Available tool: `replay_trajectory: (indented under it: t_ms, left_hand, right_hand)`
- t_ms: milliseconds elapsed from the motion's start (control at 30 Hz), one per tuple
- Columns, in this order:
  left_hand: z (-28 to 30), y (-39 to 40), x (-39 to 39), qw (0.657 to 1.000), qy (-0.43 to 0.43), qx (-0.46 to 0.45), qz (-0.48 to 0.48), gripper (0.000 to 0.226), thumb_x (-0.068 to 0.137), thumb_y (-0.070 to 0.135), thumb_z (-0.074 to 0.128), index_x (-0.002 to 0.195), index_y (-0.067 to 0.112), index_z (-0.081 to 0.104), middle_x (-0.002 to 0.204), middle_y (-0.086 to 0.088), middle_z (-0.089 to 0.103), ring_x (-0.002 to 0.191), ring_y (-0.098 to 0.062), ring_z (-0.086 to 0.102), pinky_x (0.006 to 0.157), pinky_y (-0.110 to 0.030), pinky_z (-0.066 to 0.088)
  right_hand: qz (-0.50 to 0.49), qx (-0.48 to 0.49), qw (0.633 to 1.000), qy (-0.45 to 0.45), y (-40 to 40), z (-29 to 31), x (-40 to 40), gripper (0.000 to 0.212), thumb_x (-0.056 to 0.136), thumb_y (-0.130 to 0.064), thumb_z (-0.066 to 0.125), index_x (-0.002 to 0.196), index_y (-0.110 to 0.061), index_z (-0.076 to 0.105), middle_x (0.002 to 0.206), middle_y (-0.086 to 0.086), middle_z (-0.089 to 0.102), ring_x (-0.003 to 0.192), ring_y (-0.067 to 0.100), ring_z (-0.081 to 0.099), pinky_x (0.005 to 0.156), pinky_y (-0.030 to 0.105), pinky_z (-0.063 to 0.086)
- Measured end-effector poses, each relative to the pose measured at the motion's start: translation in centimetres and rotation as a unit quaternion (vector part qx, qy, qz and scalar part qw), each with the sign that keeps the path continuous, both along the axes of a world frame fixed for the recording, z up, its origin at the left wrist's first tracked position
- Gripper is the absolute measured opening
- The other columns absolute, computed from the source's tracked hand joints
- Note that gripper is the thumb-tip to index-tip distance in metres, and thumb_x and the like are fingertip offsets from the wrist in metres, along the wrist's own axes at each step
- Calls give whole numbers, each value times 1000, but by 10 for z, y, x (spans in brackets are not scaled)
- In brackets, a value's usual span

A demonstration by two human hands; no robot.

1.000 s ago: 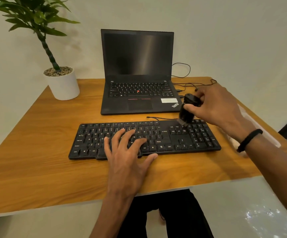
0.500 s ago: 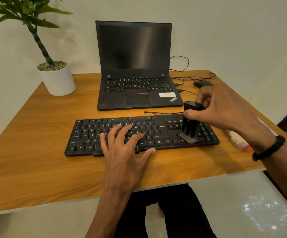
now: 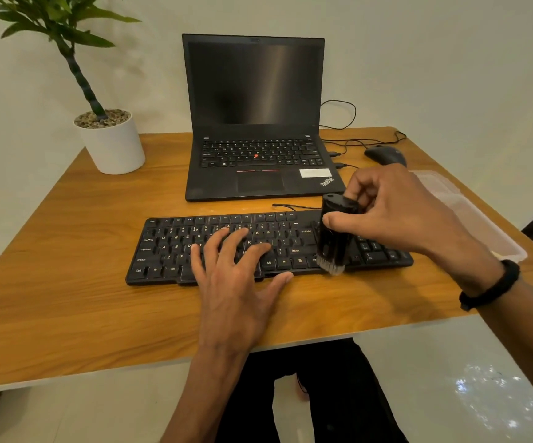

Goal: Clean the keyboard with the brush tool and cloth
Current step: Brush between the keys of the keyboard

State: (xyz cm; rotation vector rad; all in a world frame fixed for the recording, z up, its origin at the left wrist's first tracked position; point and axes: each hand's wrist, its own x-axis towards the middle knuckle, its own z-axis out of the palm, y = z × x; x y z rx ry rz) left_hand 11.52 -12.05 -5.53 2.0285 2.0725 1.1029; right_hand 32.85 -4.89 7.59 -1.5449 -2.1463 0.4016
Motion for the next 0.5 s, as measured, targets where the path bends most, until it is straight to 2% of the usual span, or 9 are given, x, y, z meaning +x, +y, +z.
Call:
replay_trajectory:
  t_ms: [133, 233, 300, 400, 433, 500]
  left_hand:
    - [0, 0, 0, 1000, -1, -2, 3, 58, 74, 59, 82, 122, 29, 72, 144, -4, 56, 146, -28, 36, 122, -66, 14]
    - [1, -1, -1, 1000, 0, -7, 1, 59, 74, 60, 81, 123, 29, 71, 146, -4, 55, 147, -28, 35, 122, -67, 14]
    - [1, 0, -1, 1000, -2, -10, 1, 60, 75, 61, 80, 124, 29, 71, 146, -4, 54, 148, -28, 34, 123, -66, 13]
    - [1, 0, 0, 1000, -4, -7, 3, 58, 74, 61, 80, 123, 30, 71, 146, -4, 55, 147, -28, 34, 122, -67, 14]
    - [1, 0, 0, 1000, -5, -6, 4, 58, 74, 60, 80, 123, 30, 71, 146, -4, 55, 147, -28, 34, 122, -67, 14]
    - [1, -1, 0, 1000, -4, -5, 4, 59, 74, 60, 81, 123, 29, 71, 145, -4, 55, 147, -28, 34, 122, -67, 15]
  right_hand:
    - [-39, 64, 997, -25, -4, -5, -5, 30, 77, -49, 80, 83, -26, 63, 68, -7, 66, 63, 10, 62, 55, 26, 48]
    - [-16, -18, 1000, -18, -6, -3, -7, 30, 76, -45, 83, 82, -21, 65, 67, -3, 68, 63, 14, 64, 56, 27, 50]
    - [-7, -37, 999, -17, -8, 4, -5, 31, 74, -44, 82, 81, -18, 66, 66, -1, 69, 62, 14, 63, 55, 27, 50]
    - [-38, 37, 999, -8, -12, 4, -5, 29, 77, -47, 81, 84, -23, 65, 68, -5, 67, 62, 8, 62, 54, 22, 46]
    - [-44, 53, 998, -12, -13, 2, -6, 30, 78, -48, 80, 85, -25, 64, 70, -7, 67, 64, 8, 63, 54, 24, 49]
    - [-33, 27, 999, -20, -14, -2, -8, 30, 75, -48, 80, 83, -24, 64, 70, -6, 68, 66, 13, 65, 60, 37, 59]
